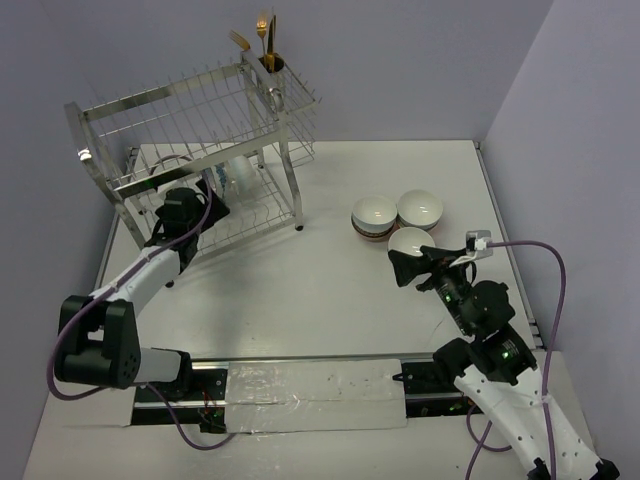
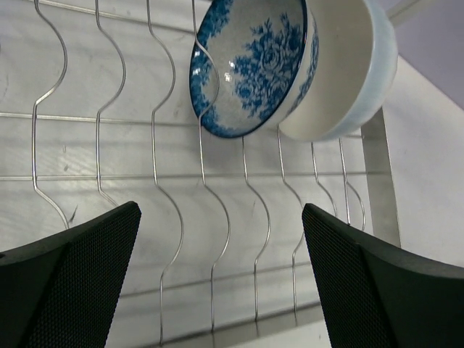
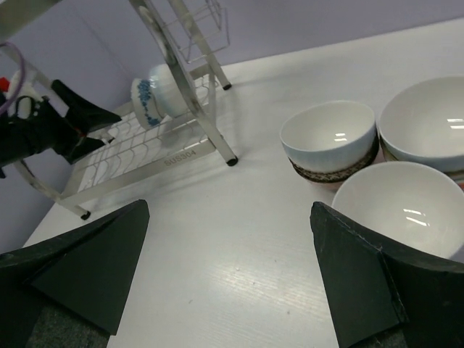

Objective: Load the bowls into the dish rack
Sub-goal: Pick up the bowl from the bowl.

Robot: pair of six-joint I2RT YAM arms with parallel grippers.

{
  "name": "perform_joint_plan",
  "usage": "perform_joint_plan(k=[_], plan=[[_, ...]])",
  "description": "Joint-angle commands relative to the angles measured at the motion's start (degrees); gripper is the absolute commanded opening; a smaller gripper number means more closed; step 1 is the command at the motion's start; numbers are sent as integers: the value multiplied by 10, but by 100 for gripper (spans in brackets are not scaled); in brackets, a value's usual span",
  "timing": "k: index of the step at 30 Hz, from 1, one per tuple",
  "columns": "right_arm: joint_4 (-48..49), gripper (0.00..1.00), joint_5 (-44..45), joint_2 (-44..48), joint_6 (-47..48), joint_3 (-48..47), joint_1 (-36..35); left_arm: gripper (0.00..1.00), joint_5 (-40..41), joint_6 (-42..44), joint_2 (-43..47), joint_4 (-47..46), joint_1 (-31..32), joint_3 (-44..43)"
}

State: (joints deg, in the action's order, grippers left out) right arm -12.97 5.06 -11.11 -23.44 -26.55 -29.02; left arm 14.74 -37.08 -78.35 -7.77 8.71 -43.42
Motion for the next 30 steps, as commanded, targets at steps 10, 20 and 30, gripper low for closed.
perform_joint_plan(k=[10, 20, 30], plan=[[-126, 99, 186, -118, -97, -93, -3, 99, -125, -17, 66, 108, 5, -2], [-193, 93, 268, -204, -133, -128, 4, 99, -185, -13, 90, 140, 14, 26], [-196, 89, 211, -283, -142, -134, 91, 99, -234, -12, 146, 161, 30, 53]])
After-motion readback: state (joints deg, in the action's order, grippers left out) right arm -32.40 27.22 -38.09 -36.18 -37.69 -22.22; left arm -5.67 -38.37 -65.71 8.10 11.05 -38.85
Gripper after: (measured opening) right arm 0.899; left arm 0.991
